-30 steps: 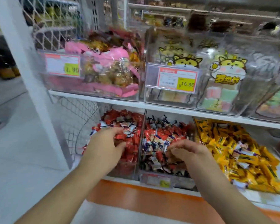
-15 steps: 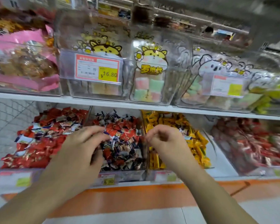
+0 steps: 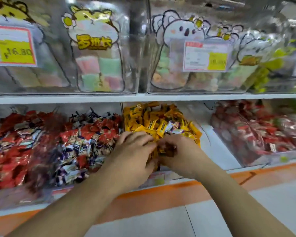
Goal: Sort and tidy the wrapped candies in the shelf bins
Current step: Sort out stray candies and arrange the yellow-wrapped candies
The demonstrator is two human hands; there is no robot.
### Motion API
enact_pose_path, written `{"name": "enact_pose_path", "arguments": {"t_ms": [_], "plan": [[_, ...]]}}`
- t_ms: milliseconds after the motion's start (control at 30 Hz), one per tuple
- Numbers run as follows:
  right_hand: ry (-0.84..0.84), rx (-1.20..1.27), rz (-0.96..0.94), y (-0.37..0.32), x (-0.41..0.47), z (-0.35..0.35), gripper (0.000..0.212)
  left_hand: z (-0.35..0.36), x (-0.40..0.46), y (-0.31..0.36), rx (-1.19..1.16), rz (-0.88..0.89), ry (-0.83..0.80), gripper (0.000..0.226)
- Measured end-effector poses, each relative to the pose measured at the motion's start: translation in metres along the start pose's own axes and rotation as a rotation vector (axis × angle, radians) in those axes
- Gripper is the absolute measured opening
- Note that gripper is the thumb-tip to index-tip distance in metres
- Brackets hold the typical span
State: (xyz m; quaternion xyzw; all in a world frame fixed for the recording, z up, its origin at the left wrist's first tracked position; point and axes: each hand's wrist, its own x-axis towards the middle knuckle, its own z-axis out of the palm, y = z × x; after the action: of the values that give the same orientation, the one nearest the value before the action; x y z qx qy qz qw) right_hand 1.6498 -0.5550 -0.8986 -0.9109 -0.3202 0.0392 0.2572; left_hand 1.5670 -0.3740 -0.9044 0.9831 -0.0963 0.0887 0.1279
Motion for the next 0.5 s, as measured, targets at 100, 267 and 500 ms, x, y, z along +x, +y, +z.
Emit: {"name": "enact_pose_path", "arguments": {"t_ms": [100,267,500], "plan": [[-0.022,-0.063,0.023,0.009,0.000,-0.001,0.037,0.000,0.000,0.000,-0.007,-0.057,-0.002,0.055],[0.017,-0.136,0.014,0.012,0.002,0.002,0.024,-0.005,0.000,0.004,-0.025,-0.083,0.021,0.053],[0.254,-0.063,0.167,0.014,-0.002,-0.006,0.011,-0.006,-0.003,-0.001,-0.024,-0.076,0.006,0.052]]}}
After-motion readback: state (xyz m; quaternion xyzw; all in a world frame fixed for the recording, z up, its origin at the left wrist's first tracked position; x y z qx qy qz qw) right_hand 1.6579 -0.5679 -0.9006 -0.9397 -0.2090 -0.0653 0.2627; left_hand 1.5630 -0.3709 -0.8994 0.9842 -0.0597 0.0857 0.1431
